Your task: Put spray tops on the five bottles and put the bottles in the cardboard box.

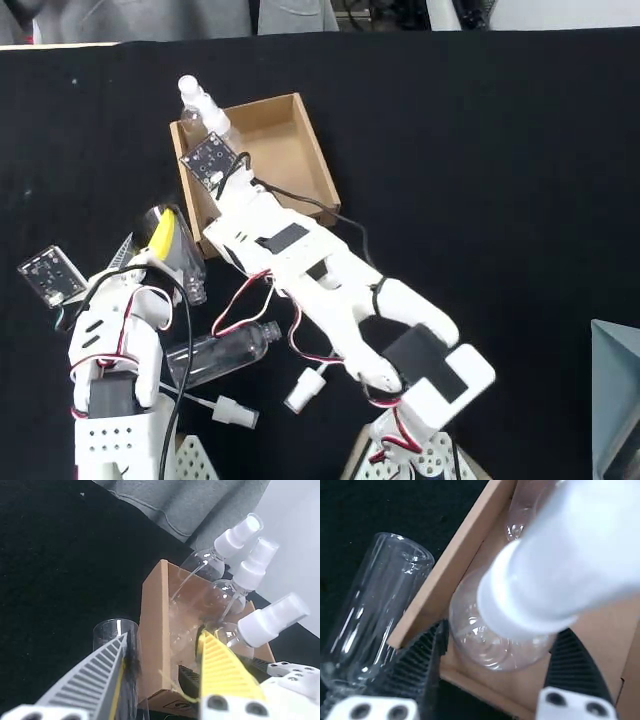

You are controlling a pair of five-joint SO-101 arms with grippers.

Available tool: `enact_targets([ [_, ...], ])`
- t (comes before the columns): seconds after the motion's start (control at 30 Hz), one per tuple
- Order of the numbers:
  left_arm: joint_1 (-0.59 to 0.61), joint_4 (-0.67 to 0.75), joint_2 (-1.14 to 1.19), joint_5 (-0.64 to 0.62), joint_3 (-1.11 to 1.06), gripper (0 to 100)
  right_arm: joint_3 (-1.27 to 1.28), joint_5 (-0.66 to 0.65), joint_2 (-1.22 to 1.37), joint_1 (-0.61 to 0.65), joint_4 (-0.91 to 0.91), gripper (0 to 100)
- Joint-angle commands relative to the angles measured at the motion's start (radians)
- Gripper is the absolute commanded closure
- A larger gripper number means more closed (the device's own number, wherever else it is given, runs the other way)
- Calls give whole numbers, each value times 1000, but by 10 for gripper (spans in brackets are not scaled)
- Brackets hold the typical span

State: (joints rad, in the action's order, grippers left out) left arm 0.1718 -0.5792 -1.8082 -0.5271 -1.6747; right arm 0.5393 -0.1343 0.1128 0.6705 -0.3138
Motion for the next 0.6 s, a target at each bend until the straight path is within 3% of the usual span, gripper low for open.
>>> enact_targets([
  [0.0, 7, 2, -15, 9, -25, 790, -2, -5, -105, -18, -38, 734],
  [0.57, 19, 0, -15, 9, -25, 790, -1, -5, -318, -18, -290, 734],
])
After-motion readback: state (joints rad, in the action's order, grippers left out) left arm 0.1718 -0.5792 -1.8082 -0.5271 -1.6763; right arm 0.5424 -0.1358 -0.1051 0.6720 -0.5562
